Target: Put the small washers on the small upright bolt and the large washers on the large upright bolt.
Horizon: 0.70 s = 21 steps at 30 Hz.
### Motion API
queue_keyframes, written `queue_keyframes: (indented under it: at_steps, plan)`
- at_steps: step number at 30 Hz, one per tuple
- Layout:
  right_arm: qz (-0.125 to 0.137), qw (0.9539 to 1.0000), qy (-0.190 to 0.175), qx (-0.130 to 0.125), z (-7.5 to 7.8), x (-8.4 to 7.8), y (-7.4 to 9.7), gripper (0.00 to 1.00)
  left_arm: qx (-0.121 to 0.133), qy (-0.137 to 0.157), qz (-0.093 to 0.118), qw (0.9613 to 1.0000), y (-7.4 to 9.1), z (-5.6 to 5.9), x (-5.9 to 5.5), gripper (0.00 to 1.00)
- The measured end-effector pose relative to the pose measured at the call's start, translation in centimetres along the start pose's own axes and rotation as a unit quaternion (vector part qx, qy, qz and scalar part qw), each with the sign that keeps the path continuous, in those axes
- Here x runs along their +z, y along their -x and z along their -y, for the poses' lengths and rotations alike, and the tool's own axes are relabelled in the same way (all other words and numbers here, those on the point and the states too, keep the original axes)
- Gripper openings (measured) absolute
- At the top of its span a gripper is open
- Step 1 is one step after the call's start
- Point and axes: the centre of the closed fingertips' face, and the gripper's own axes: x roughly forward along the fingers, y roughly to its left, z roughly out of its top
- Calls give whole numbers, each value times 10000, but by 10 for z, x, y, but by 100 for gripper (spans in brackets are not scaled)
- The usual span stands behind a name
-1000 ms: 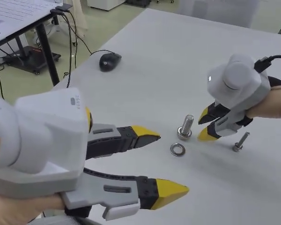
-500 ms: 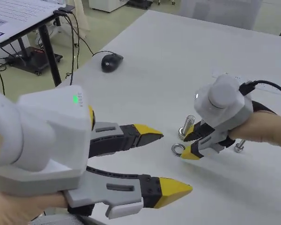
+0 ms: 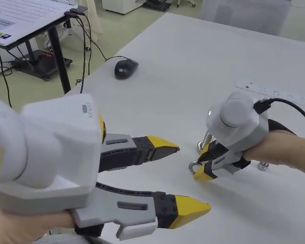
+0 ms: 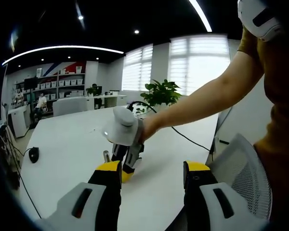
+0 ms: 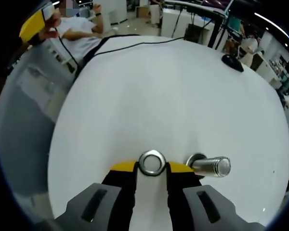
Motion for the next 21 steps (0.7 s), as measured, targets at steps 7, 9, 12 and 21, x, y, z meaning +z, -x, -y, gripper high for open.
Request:
queue_keyframes:
  at_steps: [7,9,12,21]
  plan:
    - [-91,9999,35,94,-1,0,0,25,8,-6,-21,10000,1,0,-1,50]
    - [-115,9998,80,104,-1,0,0,25,9,-10,-13,10000,1,0,0,50]
    - [-154,9998,58,120,-1,0,0,25,8,-9,-14,10000,1,0,0,50]
    - [-250,9996,49,117,-1,-1,0,22,-2,-37,-1,10000,0,2,2,50]
